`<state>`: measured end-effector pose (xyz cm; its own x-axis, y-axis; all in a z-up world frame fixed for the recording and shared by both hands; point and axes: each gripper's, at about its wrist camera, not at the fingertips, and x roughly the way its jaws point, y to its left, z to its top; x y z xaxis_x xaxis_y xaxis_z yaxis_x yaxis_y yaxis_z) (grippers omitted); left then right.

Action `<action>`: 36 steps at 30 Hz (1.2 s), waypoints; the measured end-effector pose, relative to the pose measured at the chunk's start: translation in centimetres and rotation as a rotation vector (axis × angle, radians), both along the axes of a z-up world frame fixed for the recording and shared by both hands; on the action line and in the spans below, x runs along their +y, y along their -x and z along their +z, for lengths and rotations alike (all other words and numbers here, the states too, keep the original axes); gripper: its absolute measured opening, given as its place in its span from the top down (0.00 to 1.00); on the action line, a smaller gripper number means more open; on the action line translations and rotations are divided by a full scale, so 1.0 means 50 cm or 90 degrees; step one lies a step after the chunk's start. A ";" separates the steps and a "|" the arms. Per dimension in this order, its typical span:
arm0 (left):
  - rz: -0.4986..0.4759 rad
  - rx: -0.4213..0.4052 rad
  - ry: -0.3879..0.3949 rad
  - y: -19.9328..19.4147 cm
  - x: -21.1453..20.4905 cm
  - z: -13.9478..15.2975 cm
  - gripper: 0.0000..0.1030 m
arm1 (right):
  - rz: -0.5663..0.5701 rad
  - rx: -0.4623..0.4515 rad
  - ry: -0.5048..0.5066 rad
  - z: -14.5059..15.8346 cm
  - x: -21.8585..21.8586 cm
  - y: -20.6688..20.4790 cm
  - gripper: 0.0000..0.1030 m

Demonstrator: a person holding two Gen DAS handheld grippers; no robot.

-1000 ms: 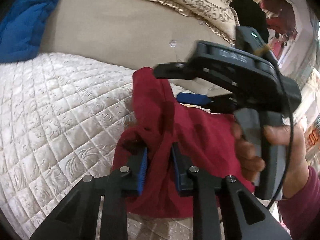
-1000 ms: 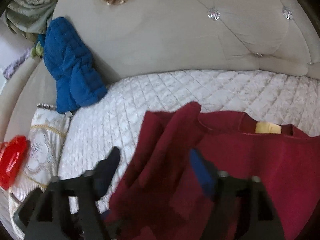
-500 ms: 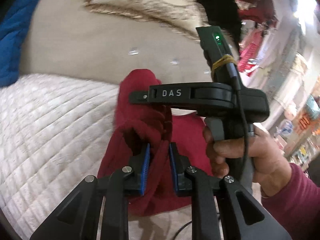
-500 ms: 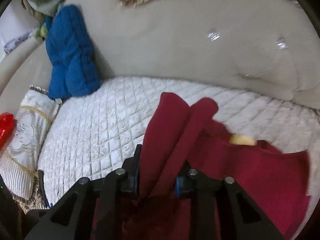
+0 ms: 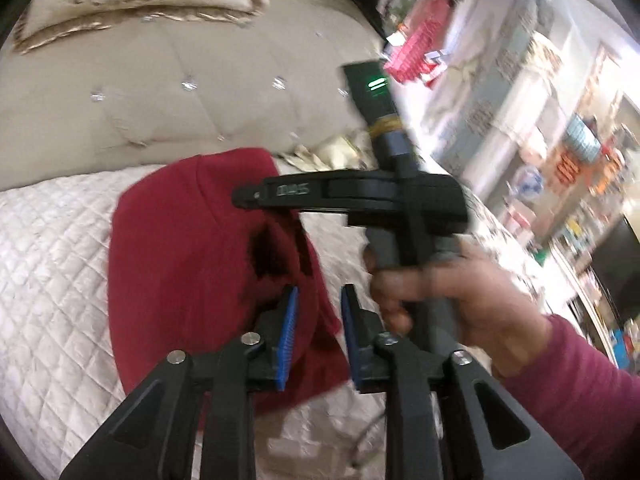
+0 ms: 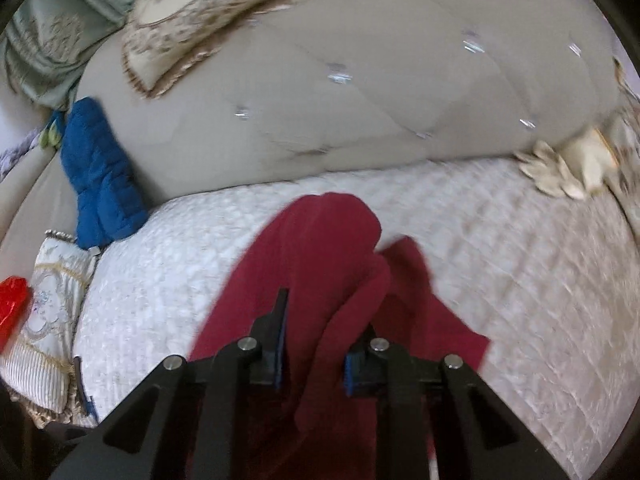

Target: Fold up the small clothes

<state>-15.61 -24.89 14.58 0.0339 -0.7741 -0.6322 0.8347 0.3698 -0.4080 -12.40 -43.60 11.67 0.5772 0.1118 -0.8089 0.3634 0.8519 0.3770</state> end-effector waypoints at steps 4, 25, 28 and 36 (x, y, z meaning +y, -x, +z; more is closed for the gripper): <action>-0.013 -0.045 -0.023 0.018 0.051 0.024 0.86 | -0.050 0.042 -0.084 -0.090 -0.045 0.018 0.77; 0.062 -0.031 -0.180 -0.017 0.073 -0.151 0.84 | 0.010 0.012 -0.094 -0.053 0.074 0.207 0.61; 0.064 -0.024 -0.178 -0.020 0.073 -0.152 0.84 | -0.039 -0.050 -0.113 -0.018 0.052 0.237 0.47; 0.070 -0.004 -0.166 -0.029 0.090 -0.144 0.84 | -0.073 0.001 -0.170 -0.077 0.036 0.171 0.36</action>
